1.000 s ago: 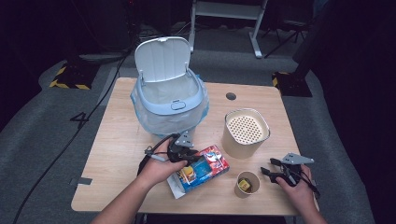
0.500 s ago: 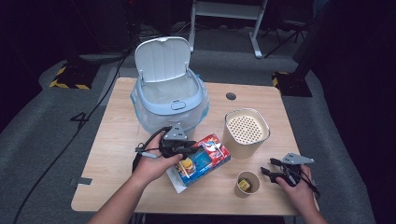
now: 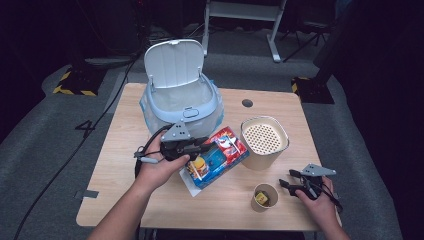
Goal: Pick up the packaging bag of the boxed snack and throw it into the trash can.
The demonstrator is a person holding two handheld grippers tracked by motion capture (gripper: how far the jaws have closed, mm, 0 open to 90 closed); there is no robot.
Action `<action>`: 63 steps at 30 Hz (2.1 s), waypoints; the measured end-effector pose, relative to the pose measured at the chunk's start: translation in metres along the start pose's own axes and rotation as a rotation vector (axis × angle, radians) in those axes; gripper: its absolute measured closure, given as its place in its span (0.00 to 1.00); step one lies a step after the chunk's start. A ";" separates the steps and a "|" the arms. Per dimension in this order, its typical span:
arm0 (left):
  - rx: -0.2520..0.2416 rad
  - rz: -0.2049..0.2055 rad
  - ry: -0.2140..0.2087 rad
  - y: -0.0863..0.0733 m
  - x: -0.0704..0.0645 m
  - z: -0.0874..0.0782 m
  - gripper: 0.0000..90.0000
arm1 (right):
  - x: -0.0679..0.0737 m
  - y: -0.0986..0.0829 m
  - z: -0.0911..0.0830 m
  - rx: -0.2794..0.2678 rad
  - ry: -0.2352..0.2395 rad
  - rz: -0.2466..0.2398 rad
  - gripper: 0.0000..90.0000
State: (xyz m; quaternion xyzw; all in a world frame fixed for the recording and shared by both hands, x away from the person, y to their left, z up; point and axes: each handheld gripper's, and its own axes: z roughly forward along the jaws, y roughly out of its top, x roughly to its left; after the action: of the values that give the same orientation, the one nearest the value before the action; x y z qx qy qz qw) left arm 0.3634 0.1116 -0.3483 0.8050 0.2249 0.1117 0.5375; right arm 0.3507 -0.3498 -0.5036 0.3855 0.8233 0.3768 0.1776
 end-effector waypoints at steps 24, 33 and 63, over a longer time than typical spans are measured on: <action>-0.216 0.004 0.159 0.076 0.029 -0.046 0.83 | 0.000 0.000 0.000 0.001 0.000 0.001 0.41; -0.322 -0.051 0.190 0.089 0.038 -0.059 0.83 | 0.000 0.000 0.000 0.001 0.000 0.001 0.41; -0.436 -0.037 0.536 0.107 0.080 -0.061 0.83 | 0.000 0.000 0.000 0.001 0.000 0.001 0.41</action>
State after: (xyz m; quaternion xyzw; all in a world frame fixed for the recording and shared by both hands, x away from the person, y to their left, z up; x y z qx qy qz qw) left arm 0.4337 0.1651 -0.2308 0.6091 0.3435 0.3550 0.6205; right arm 0.3507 -0.3497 -0.5036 0.3860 0.8232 0.3768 0.1772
